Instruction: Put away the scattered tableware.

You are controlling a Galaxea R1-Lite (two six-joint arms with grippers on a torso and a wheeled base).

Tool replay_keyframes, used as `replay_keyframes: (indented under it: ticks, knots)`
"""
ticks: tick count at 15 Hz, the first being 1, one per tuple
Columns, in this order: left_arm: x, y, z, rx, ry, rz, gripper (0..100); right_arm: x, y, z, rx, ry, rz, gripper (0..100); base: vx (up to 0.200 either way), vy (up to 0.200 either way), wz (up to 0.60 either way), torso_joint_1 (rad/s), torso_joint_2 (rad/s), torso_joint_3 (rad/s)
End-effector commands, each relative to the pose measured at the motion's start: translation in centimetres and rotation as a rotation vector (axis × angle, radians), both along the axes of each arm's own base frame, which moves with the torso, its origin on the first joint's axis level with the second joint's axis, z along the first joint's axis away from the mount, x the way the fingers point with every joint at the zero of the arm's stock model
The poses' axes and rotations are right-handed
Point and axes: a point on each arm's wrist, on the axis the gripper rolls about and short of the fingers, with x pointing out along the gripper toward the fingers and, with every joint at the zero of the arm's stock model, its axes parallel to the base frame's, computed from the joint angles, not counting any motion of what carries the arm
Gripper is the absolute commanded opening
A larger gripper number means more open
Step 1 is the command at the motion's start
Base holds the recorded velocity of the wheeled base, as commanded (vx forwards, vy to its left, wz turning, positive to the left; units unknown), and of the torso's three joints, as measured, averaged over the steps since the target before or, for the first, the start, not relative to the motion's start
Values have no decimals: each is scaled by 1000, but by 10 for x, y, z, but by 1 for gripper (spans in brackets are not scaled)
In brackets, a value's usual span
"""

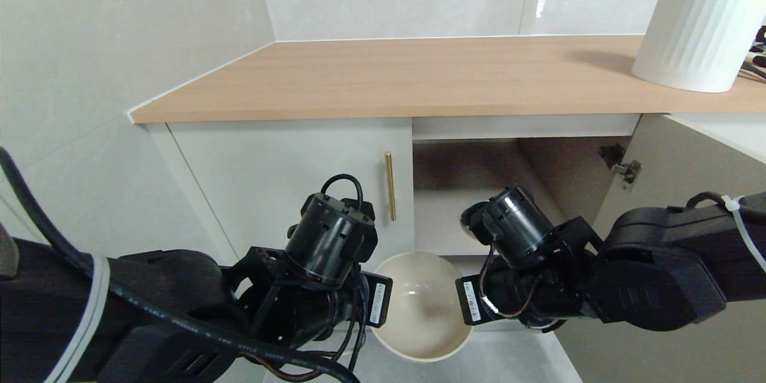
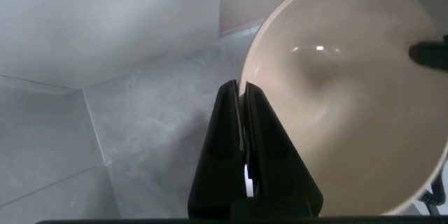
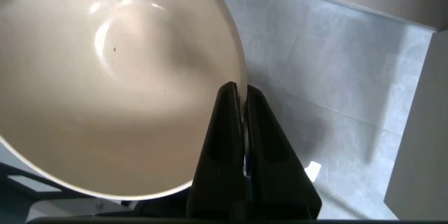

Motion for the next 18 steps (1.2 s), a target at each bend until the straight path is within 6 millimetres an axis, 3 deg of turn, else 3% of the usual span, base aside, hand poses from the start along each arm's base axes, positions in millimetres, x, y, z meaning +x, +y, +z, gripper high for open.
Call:
replay_keyframes:
  ticks: [1,6,7,13,18]
  knots:
    - [0,1,2,-3,-4,2,0,-1,0,0,-6,1,1,0,0,0,0,0,0,0]
    - [-1,1,0,6,-1,1,0,0,1,-2,-9,4,-1,0,0,0,0,0,0,0]
    - [-1,1,-2,12,3,-1,100,0,1,-3,-10,5,-1,0,0,0,0,0,0,0]
    - [0,1,-1,4,0,5,100,8,5,-13,-2,4,-28,0,0,0,0,0,0,0]
    - [1,2,0,2,-2,8,100,67,-13,-28,188,-46,-326,0,0,0,0,0,0,0]
